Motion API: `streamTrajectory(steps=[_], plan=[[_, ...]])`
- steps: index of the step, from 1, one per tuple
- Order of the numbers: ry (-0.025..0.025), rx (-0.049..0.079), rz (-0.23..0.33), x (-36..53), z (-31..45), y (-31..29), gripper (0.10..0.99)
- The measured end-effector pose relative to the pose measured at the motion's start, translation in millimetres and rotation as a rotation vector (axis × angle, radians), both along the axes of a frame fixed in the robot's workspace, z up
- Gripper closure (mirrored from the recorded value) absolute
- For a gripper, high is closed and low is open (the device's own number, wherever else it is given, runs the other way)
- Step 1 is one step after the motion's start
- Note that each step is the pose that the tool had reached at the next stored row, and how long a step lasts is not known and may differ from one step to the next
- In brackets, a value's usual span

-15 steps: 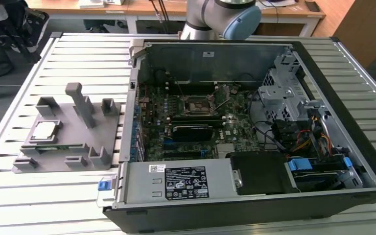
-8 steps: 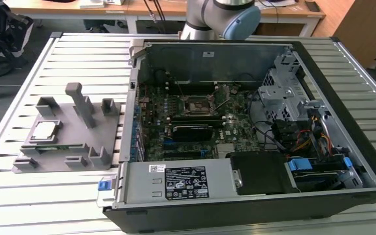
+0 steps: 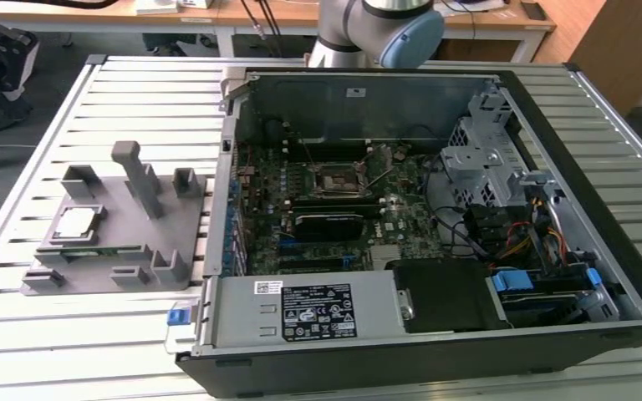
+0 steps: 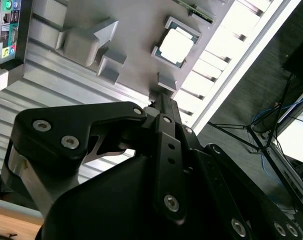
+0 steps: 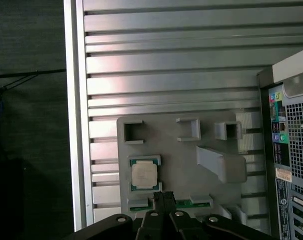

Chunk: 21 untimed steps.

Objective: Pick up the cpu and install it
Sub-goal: 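Pick up the cpu and move it towards the insertion slot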

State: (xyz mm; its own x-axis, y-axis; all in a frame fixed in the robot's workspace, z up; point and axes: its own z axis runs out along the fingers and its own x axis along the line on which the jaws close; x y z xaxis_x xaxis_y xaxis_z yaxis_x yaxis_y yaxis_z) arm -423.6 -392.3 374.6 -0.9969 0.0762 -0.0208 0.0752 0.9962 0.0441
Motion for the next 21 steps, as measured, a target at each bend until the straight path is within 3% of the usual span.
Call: streamTrajectory(steps=[8, 14, 16, 21], plan=[[0.0030, -0.005, 0.000, -1.0, -8.2, -1.4, 0.980], [0.0033, 0.000, 0.012, -1.8, -19.2, -9.7, 0.980], [0.0063, 0.000, 0.025, -1.8, -22.7, -10.9, 0.973], [0.0121, 0.000, 0.060, -1.8, -31.9, -12.5, 0.737]])
